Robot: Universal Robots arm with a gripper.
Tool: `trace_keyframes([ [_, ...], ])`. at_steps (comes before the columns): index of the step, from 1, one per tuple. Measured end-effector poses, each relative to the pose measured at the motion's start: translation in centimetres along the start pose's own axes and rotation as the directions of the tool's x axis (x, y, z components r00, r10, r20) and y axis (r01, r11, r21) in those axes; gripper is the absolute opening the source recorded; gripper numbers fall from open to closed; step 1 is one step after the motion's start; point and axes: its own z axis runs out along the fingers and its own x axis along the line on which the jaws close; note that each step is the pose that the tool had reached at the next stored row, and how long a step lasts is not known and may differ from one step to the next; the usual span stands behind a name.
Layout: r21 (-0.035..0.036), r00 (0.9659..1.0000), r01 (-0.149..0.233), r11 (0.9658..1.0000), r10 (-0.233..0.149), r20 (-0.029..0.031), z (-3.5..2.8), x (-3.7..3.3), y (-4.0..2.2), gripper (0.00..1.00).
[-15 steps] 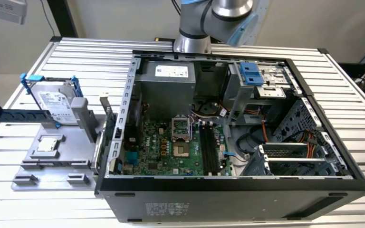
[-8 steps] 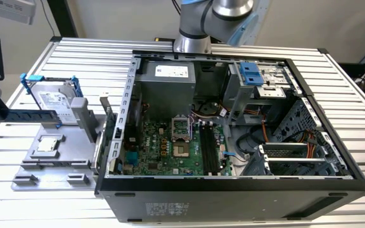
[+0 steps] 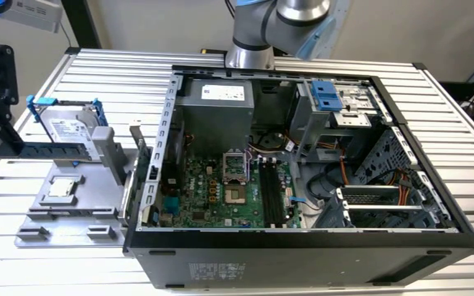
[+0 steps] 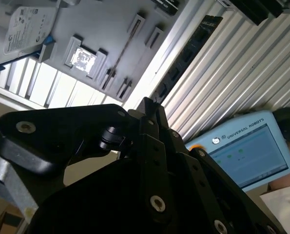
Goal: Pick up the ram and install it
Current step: 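Pick up the ram and move it above insertion slot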
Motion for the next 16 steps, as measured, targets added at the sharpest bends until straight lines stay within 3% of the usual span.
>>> trace_keyframes([
  [7, -0.0010, 1.0000, 0.000, 1.0000, 0.000, 0.0000, -0.03, -0.01, -1.60, 0.00],
  [16, -0.0014, 1.0000, 0.000, 1.0000, 0.000, 0.0000, -0.06, -0.02, -2.93, 0.00],
])
